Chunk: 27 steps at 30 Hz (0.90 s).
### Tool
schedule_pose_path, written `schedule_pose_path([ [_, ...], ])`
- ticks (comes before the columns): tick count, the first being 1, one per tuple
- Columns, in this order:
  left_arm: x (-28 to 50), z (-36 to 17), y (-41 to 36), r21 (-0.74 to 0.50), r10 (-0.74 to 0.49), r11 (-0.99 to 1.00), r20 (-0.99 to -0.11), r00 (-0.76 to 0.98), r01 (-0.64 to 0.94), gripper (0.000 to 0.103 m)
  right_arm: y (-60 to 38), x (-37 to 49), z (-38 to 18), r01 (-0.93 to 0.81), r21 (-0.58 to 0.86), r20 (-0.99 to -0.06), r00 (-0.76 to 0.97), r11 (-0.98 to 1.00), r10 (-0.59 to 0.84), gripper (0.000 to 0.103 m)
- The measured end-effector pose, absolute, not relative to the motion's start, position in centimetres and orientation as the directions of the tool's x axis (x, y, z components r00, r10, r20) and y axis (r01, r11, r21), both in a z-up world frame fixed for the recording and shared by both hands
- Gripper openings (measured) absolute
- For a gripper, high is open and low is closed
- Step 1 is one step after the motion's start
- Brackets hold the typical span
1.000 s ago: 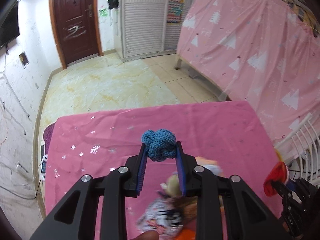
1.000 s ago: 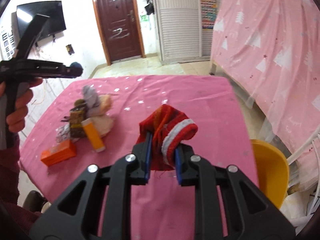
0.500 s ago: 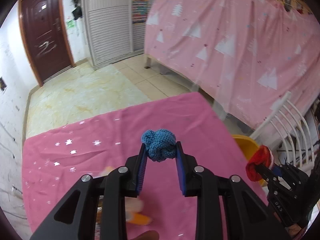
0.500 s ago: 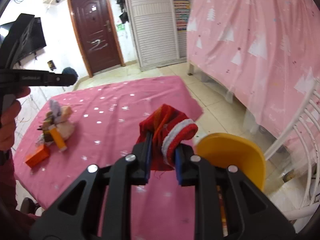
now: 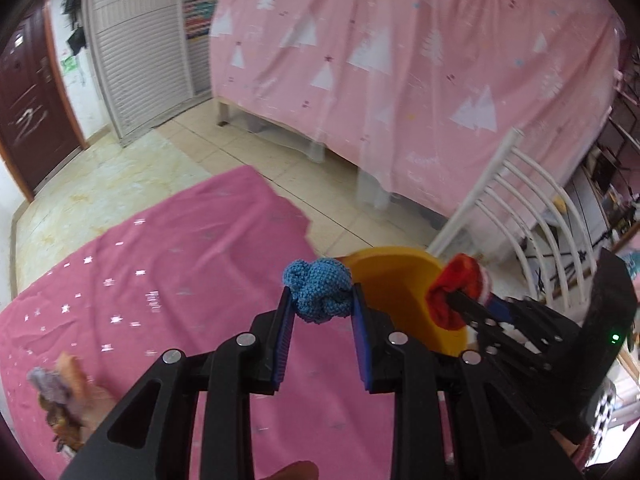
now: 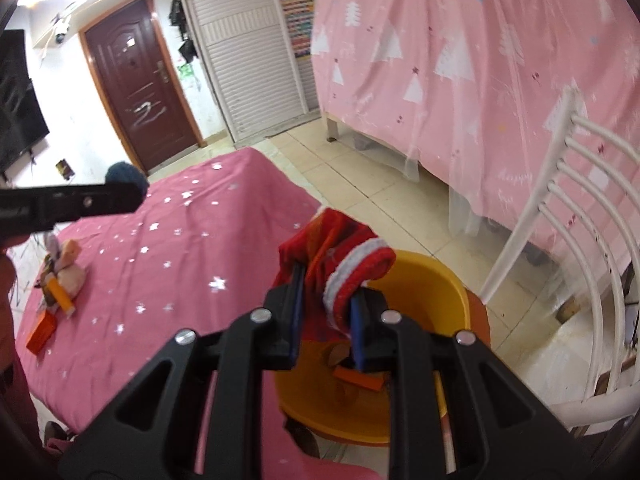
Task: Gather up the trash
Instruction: 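Carry both items to the yellow bin and open both tools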
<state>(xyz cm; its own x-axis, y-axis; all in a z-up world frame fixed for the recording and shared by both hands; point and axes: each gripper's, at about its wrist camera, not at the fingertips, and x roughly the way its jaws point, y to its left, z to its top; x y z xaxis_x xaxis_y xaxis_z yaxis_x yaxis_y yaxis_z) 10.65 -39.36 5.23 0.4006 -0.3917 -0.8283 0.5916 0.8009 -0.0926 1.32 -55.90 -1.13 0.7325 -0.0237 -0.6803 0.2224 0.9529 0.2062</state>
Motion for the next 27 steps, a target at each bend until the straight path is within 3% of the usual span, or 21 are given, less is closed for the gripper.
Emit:
schedule_pose_path([
  [17, 9.7, 1.0, -47.5, -0.071, -0.347, 0.775, -0.878, 0.329, 0.628, 0.022, -60.3, 1.4, -4.0, 0.264, 0.272, -0.712, 0.702, 0.925, 0.009, 0.021],
  [19, 9.9, 0.7, -47.7, -0.070, -0.340, 0.780, -0.882, 0.326, 0.622, 0.026, -60.4, 1.5, -4.3, 0.269, 0.272, -0.718, 0.696, 0.924, 0.009, 0.024],
  [21, 10.1, 0.5, -47.8, -0.075, -0.340, 0.782, -0.883, 0.323, 0.619, 0.042, -60.4, 1.7, -4.4, 0.270, 0.273, -0.722, 0.692, 0.923, 0.011, 0.038],
  [23, 10.2, 0.6, -47.7, -0.076, -0.340, 0.785, -0.883, 0.325, 0.614, 0.048, -60.2, 1.7, -4.5, 0.273, 0.268, -0.723, 0.690, 0.924, 0.006, 0.041],
  [27, 10.4, 0.8, -47.0, -0.080, -0.340, 0.795, -0.880, 0.332, 0.602, 0.049, -60.1, 1.8, -4.5, 0.266, 0.266, -0.725, 0.689, 0.926, 0.010, 0.041],
])
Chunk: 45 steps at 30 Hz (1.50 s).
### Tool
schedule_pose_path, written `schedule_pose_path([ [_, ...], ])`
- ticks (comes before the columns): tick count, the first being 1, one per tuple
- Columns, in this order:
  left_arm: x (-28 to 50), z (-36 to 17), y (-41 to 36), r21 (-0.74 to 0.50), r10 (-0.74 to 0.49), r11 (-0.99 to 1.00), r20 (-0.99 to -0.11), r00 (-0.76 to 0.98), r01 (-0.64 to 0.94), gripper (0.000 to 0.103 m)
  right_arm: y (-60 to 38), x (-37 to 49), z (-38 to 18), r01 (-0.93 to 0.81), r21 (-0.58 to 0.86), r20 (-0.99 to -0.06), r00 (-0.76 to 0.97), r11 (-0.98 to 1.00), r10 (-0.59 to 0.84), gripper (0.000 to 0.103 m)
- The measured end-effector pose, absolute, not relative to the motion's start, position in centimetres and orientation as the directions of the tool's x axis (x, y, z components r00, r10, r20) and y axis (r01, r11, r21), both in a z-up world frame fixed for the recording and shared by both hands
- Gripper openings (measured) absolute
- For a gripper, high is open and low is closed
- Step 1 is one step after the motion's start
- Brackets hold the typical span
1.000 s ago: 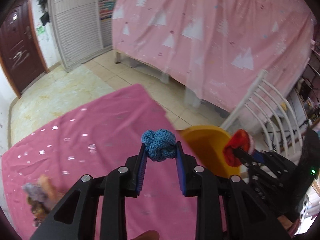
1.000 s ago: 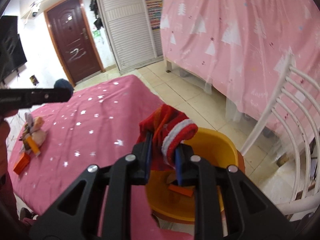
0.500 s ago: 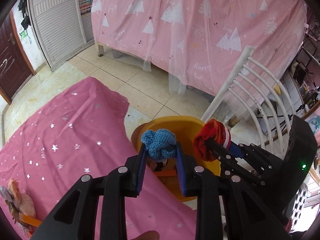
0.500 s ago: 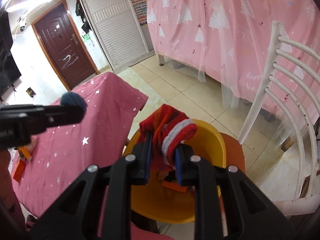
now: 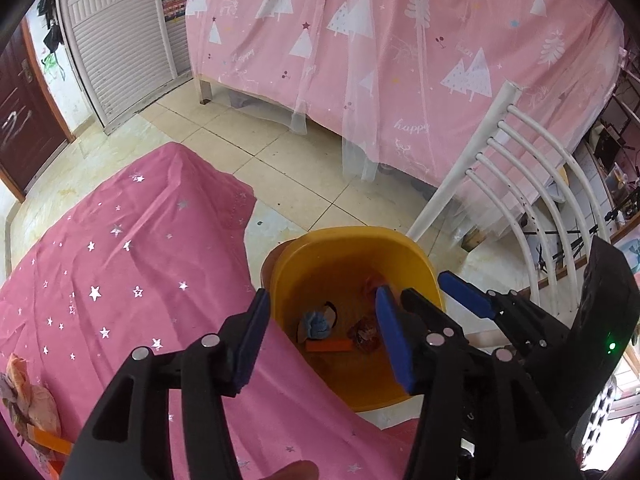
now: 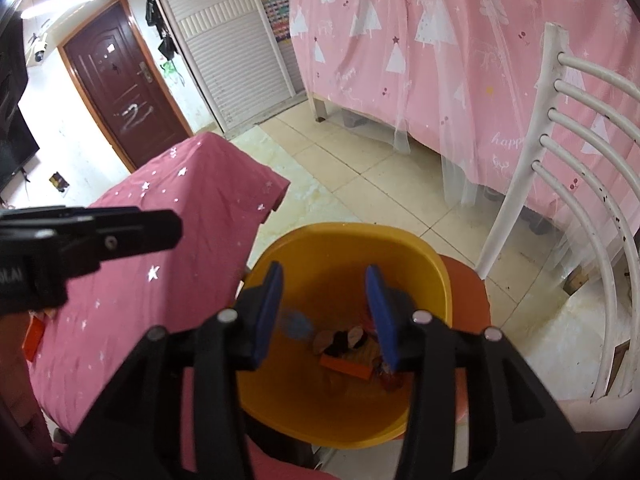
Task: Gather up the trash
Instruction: 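Carry both items to the yellow bin and open both tools, then move both tools back over the table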
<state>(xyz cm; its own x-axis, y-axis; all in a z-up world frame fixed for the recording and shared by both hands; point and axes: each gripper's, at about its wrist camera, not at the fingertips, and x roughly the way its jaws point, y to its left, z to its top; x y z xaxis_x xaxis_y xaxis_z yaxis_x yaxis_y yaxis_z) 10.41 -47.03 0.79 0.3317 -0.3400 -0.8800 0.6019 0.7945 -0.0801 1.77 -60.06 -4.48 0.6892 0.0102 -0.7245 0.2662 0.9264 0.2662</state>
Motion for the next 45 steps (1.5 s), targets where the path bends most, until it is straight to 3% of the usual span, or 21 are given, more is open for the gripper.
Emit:
schedule_pose_path([
  [19, 9.1, 6.0, -37.2, -0.153, -0.430, 0.816, -0.805, 0.410, 0.557, 0.051, -53.2, 2.1, -0.9, 0.150, 0.213, -0.677, 0.735, 0.966, 0.035, 0.041],
  [30, 8.9, 9.6, -26.3, -0.109, -0.385, 0.872, -0.756, 0.530, 0.478, 0.057, -46.2, 4.8, 0.7, 0.014, 0.192, -0.676, 0.727, 0.981, 0.122, 0.041],
  [45, 7.9, 10.5, -16.6, -0.079, -0.315, 0.922, -0.725, 0.612, 0.380, 0.063, -36.5, 6.6, 1.8, -0.155, 0.133, -0.693, 0.692, 0.979, 0.203, 0.041],
])
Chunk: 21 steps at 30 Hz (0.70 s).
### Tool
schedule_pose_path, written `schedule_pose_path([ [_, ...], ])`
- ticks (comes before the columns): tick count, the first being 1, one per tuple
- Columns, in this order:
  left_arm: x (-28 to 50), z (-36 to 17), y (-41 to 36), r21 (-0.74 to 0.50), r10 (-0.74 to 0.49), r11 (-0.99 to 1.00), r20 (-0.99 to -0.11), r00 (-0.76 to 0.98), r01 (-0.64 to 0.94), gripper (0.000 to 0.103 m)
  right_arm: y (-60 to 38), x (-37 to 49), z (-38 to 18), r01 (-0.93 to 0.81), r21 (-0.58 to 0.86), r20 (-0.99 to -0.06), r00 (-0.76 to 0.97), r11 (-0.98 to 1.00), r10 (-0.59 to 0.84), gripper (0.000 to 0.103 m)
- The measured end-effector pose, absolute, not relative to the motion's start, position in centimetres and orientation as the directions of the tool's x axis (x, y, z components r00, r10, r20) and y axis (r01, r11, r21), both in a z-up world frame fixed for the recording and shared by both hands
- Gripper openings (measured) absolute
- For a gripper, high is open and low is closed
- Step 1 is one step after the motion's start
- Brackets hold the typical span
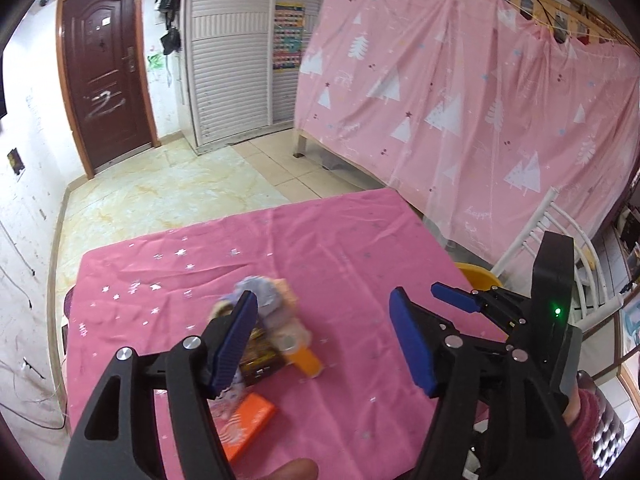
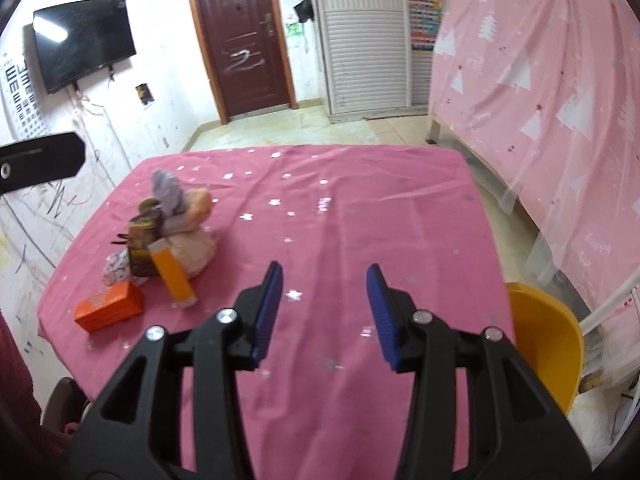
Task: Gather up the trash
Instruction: 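Move both tools back over the table, then grasp the orange box with the left tool while the right tool grasps the yellow spool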
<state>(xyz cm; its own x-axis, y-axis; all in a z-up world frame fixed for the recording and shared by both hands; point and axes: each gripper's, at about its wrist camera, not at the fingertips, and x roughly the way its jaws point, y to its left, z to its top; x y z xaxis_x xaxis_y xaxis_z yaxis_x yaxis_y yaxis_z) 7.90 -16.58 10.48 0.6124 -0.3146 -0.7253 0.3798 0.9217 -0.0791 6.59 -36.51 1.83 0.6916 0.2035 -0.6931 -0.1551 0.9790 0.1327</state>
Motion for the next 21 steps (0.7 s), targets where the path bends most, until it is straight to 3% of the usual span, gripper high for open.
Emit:
schedule_pose_path([
  [21, 5.3, 2.7, -8.4, -0.066, -0.268, 0.928, -0.802, 0.534, 0.367, 0.064, -28.4, 7.1, 0.7, -0.315, 0.125, -0.734, 0.608, 0.941, 0.302, 0.041],
])
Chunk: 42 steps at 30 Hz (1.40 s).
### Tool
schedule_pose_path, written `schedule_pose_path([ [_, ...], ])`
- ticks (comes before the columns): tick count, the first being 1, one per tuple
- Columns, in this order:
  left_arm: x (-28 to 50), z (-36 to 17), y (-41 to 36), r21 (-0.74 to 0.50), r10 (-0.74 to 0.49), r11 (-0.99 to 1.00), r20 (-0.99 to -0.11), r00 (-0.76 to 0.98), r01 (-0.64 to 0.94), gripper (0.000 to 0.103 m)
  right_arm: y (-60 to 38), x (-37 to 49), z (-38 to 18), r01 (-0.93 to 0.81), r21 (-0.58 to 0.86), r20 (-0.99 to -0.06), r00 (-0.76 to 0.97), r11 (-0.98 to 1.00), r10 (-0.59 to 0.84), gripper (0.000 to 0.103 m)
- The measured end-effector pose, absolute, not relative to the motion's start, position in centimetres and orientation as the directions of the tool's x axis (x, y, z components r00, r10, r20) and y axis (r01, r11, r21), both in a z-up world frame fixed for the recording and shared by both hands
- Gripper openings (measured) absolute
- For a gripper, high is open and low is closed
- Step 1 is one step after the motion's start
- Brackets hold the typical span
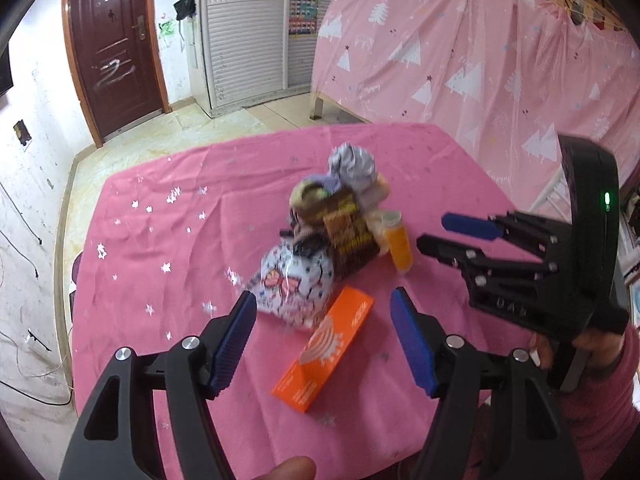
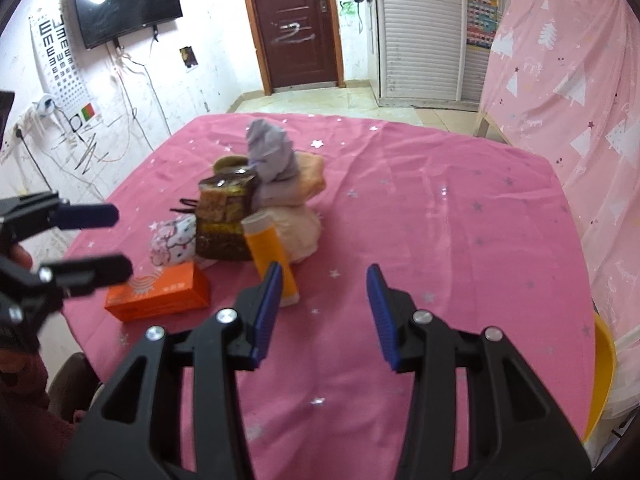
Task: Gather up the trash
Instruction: 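Grasp the orange box with the left tool while the right tool grasps the yellow spool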
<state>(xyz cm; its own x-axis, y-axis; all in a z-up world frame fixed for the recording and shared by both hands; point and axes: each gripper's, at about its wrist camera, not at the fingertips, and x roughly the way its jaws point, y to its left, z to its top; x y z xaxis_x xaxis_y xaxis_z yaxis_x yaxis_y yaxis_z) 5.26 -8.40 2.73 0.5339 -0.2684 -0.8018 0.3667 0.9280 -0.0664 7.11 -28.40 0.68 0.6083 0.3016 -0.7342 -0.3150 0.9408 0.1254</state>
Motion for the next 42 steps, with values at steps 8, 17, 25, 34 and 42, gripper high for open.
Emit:
schedule_pose_path([
  [8, 4.2, 0.2, -8.1, -0.038, -0.262, 0.911, -0.821, 0.508, 0.410, 0.063, -26.8, 7.4, 0.1, -0.348, 0.116, -0.749, 0.584, 0.930, 0.312, 0.041],
  [17, 4.2, -1.5, -8.2, -0.009, -0.240, 0.905, -0.836, 0.493, 0.425, 0.047, -25.6, 7.8, -0.5, -0.348, 0.092, -0.757, 0.584, 0.933, 0.293, 0.041],
  [25, 4.1, -2.6, -8.4, 0.005, -0.227, 0.903, -0.843, 0.487, 0.430, 0.038, -25.4, 8.0, -0.7, -0.343, 0.082, -0.760, 0.586, 0.936, 0.282, 0.041],
  [34, 3.6, -2.6, -9.2, 0.018, -0.224, 0.901, -0.836, 0.500, 0.434, 0.022, -24.9, 8.0, -1.0, -0.358, 0.067, -0.765, 0.580, 0.931, 0.278, 0.016],
  [42, 2.9, -1.9, -9.5, 0.010, -0.255, 0.886, -0.824, 0.506, 0.463, 0.017, -25.0, 7.4, -0.3, -0.351, 0.051, -0.744, 0.611, 0.935, 0.270, 0.016],
])
